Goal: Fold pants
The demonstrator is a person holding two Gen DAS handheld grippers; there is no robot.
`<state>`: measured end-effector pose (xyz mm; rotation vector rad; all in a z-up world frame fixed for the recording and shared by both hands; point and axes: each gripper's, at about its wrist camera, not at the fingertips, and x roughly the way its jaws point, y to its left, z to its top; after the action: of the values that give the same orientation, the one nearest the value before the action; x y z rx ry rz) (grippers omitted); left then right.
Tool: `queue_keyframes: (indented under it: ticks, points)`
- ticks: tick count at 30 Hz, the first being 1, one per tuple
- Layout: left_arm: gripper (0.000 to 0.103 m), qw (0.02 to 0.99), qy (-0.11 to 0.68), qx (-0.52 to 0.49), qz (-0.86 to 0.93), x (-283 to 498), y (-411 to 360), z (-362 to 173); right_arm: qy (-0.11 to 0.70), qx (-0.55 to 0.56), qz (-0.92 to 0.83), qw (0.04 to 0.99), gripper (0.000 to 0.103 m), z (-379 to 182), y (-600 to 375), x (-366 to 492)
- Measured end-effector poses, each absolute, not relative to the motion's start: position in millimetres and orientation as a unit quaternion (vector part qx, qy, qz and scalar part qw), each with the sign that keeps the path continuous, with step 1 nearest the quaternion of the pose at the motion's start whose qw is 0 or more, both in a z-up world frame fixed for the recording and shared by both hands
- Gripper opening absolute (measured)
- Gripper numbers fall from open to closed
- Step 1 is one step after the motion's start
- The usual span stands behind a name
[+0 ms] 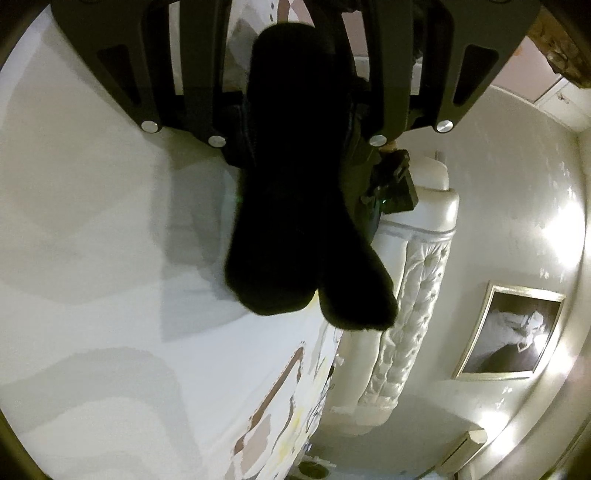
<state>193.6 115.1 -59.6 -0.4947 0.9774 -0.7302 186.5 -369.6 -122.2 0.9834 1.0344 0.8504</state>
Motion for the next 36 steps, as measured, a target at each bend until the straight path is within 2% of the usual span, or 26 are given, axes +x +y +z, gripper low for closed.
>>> queue_keyframes:
  ticks: [6,7,8,11,13,21,27,36]
  points:
    - [0.059,0.831,0.433,-0.196,-0.288,177,123,-46,0.451,0.444,0.340,0.696,0.038,-119,-400,166]
    - [0.059,0.838,0.429,-0.189,-0.278,173,124,-45,0.452,0.436,0.326,0.707,0.038,-116,-404,160]
    - [0.065,0.850,0.425,-0.175,-0.257,167,124,-42,0.456,0.417,0.304,0.726,0.039,-111,-406,152]
    - [0.071,0.878,0.405,-0.143,-0.211,150,125,-36,0.456,0.359,0.242,0.777,0.052,-96,-406,130]
    - [0.076,0.894,0.392,-0.123,-0.178,137,121,-29,0.453,0.306,0.196,0.814,0.066,-81,-398,113]
    - [0.081,0.931,0.344,-0.075,-0.097,89,90,-15,0.394,0.156,0.051,0.904,0.087,-41,-336,43]
    - [0.081,0.943,0.323,-0.035,-0.078,62,58,-13,0.367,0.078,-0.005,0.927,0.090,-37,-291,18]
    - [0.082,0.955,0.297,0.009,-0.023,22,23,-14,0.368,0.033,-0.029,0.929,0.090,-53,-243,5]
